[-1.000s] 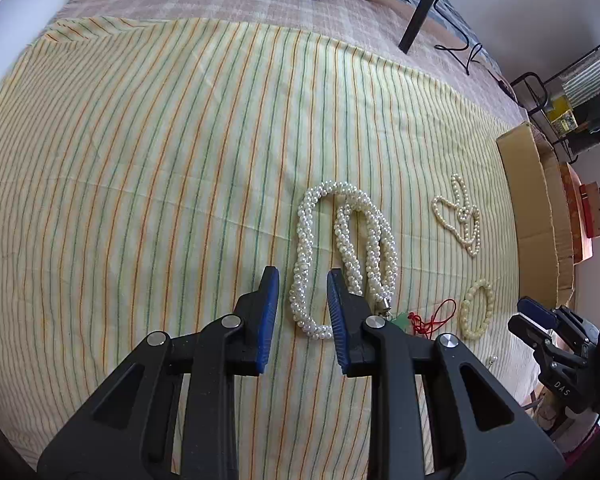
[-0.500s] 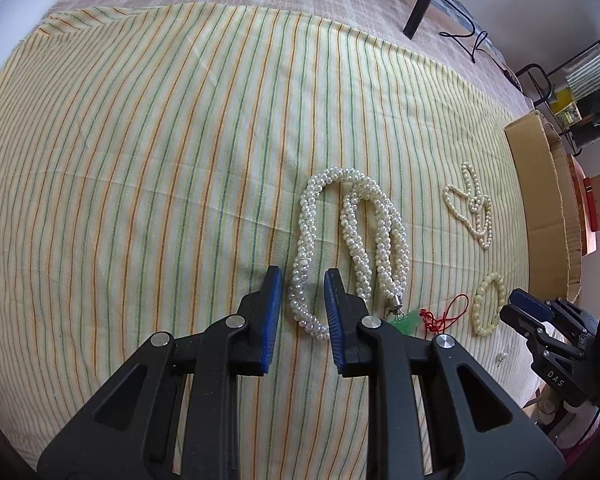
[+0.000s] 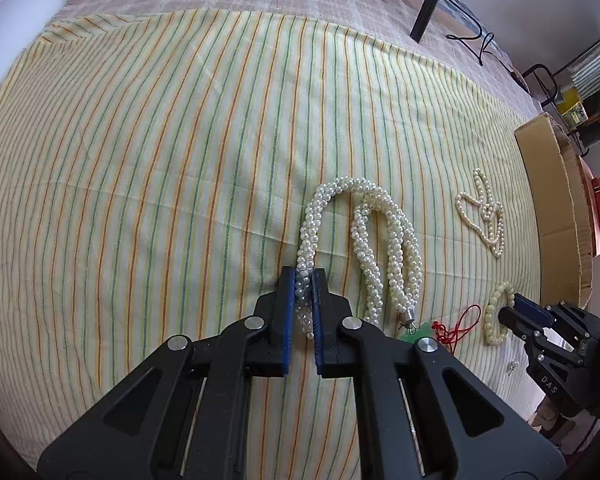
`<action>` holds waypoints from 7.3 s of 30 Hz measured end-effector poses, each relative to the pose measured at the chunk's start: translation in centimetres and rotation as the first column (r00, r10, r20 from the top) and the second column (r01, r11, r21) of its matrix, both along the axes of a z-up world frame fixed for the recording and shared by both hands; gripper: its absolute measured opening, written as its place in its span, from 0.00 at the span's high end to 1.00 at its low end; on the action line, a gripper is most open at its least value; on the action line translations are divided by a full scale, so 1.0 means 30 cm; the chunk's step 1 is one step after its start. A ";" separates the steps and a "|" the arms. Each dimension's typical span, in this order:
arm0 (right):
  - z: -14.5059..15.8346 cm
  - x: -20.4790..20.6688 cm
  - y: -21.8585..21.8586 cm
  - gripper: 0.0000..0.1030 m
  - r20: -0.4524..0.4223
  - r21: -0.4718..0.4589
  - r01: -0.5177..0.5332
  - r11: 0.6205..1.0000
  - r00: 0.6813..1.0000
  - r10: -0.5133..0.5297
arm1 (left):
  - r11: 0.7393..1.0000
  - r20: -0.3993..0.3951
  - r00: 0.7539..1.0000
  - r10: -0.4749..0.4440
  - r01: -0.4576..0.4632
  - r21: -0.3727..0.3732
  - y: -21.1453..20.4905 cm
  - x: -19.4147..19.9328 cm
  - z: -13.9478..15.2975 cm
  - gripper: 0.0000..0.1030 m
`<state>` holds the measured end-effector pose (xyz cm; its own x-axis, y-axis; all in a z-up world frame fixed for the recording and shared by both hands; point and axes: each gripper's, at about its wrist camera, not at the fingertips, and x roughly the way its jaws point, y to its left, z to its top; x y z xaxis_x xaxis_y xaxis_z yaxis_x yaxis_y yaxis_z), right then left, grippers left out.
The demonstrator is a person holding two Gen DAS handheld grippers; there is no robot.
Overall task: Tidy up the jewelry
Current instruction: 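Grasp the white twisted pearl necklace with the left gripper while the right grasps the jade bead bracelet, then lift and carry the pearl necklace with the left tool while the right carries the bracelet into the box, then open the left gripper over the box while the right gripper releases the bracelet, then move the left tool to the green jade pendant while the right tool approaches a loose pearl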
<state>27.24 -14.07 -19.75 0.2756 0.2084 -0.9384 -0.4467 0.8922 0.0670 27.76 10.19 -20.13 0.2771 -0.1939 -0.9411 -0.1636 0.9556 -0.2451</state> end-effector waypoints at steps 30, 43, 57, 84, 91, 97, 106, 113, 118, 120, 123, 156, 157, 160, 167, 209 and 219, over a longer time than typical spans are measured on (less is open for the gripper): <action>0.277 -0.041 -0.020 0.94 0.216 0.106 -0.024 0.994 0.977 0.001 | 0.983 0.298 0.954 0.043 0.012 -0.182 -0.044 -0.017 0.411 0.95; 0.397 -0.034 -0.135 0.94 0.293 0.163 0.030 0.986 0.953 -0.077 | 0.973 0.387 0.922 0.028 0.064 -0.223 -0.108 -0.017 0.546 0.95; 0.433 -0.030 -0.313 0.94 0.301 0.192 0.117 0.974 0.938 -0.172 | 0.958 0.453 0.891 -0.028 0.154 -0.243 -0.273 0.023 0.644 0.95; 0.407 -0.034 -0.486 0.94 0.246 0.218 0.186 0.958 0.939 -0.239 | 0.914 0.500 0.842 -0.205 0.348 -0.210 -0.744 0.253 0.757 0.95; 0.384 -0.018 -0.500 0.94 0.225 0.216 0.200 0.956 0.942 -0.248 | 0.913 0.475 0.845 -0.245 0.366 -0.180 -0.859 0.332 0.725 0.95; 0.365 0.000 -0.504 0.94 0.204 0.221 0.213 0.952 0.944 -0.258 | 0.913 0.439 0.858 -0.266 0.370 -0.170 -0.939 0.396 0.663 0.95; 0.337 0.015 -0.510 0.94 0.179 0.220 0.230 0.948 0.946 -0.271 | 0.918 0.377 0.886 -0.270 0.355 -0.179 -1.024 0.479 0.541 0.95; 0.277 0.042 -0.528 0.94 0.130 0.212 0.260 0.942 0.948 -0.291 | 0.914 0.333 0.899 -0.286 0.360 -0.187 -1.071 0.507 0.464 0.95; 0.265 0.047 -0.539 0.94 0.116 0.211 0.273 0.938 0.946 -0.302 | 0.910 0.308 0.900 -0.310 0.374 -0.177 -1.105 0.507 0.422 0.95; 0.261 0.049 -0.539 0.94 0.109 0.210 0.276 0.938 0.947 -0.304 | 0.909 0.300 0.899 -0.319 0.380 -0.173 -1.114 0.506 0.409 0.95; 0.258 0.052 -0.535 0.93 0.102 0.203 0.283 0.937 0.946 -0.308 | 0.906 0.303 0.894 -0.331 0.390 -0.163 -1.121 0.501 0.407 0.95; 0.505 -0.118 -0.422 0.29 0.294 0.308 0.255 0.917 0.891 -0.346 | 0.969 0.507 0.826 -0.247 0.211 0.128 -0.445 0.046 0.776 0.59; 0.501 -0.127 -0.415 0.29 0.294 0.313 0.247 0.917 0.893 -0.341 | 0.969 0.502 0.829 -0.246 0.210 0.128 -0.424 0.024 0.771 0.59; 0.484 -0.160 -0.387 0.29 0.312 0.293 0.207 0.934 0.902 -0.297 | 0.971 0.480 0.844 -0.239 0.206 0.122 -0.362 -0.045 0.734 0.59; 0.397 -0.231 -0.295 0.25 0.352 0.112 0.057 0.992 0.931 -0.093 | 0.971 0.391 0.889 -0.238 0.220 0.092 -0.272 -0.145 0.572 0.59; 0.038 -0.212 -0.190 0.69 -0.053 0.132 -0.022 0.991 0.998 0.029 | 0.876 0.017 0.879 -0.477 0.474 0.092 -0.307 -0.127 0.042 0.70; 0.037 -0.216 -0.168 0.70 -0.045 0.106 -0.042 0.994 0.998 0.047 | 0.861 0.034 0.870 -0.492 0.481 0.165 -0.321 -0.109 0.060 0.70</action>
